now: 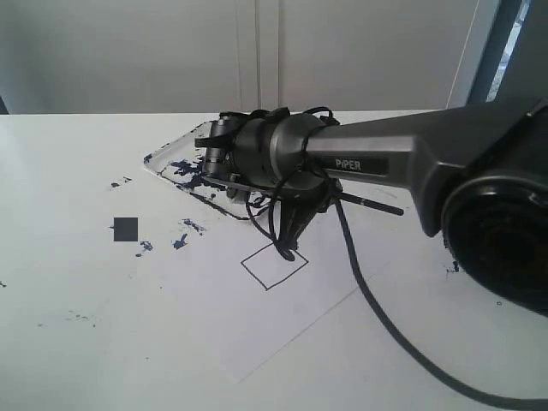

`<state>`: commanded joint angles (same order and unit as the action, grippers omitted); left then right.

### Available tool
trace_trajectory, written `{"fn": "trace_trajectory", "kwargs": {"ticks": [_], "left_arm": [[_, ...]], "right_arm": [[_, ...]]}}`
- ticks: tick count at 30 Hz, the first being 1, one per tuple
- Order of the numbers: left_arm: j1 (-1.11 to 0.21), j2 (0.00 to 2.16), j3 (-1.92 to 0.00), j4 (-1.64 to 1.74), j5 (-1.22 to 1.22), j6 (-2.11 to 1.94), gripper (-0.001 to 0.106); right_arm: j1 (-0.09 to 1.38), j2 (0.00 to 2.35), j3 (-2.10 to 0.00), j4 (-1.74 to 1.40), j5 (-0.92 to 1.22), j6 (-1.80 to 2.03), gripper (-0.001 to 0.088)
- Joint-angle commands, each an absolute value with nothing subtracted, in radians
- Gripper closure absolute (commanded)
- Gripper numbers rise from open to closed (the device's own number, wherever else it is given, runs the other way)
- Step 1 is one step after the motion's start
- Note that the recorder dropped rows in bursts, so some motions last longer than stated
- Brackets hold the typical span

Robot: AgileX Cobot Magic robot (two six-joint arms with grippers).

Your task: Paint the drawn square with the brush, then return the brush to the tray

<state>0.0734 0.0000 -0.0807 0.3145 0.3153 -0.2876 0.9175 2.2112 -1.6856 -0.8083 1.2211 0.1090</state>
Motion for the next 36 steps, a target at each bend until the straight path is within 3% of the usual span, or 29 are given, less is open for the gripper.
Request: {"fn": "trace_trajectory", "kwargs": {"ticks": [20,36], "left_arm": [[0.073,0.0,-0.081,0.314,0.315,-0.288,0.105],[0.073,0.0,-0.081,0.314,0.315,-0.288,0.105]], "right_arm": [[1.033,1.977,-1.686,-0.729,1.221,0.165,0.0868],[1.036,1.828,-1.686,-0.584,1.221,0.206,0.0868]]}}
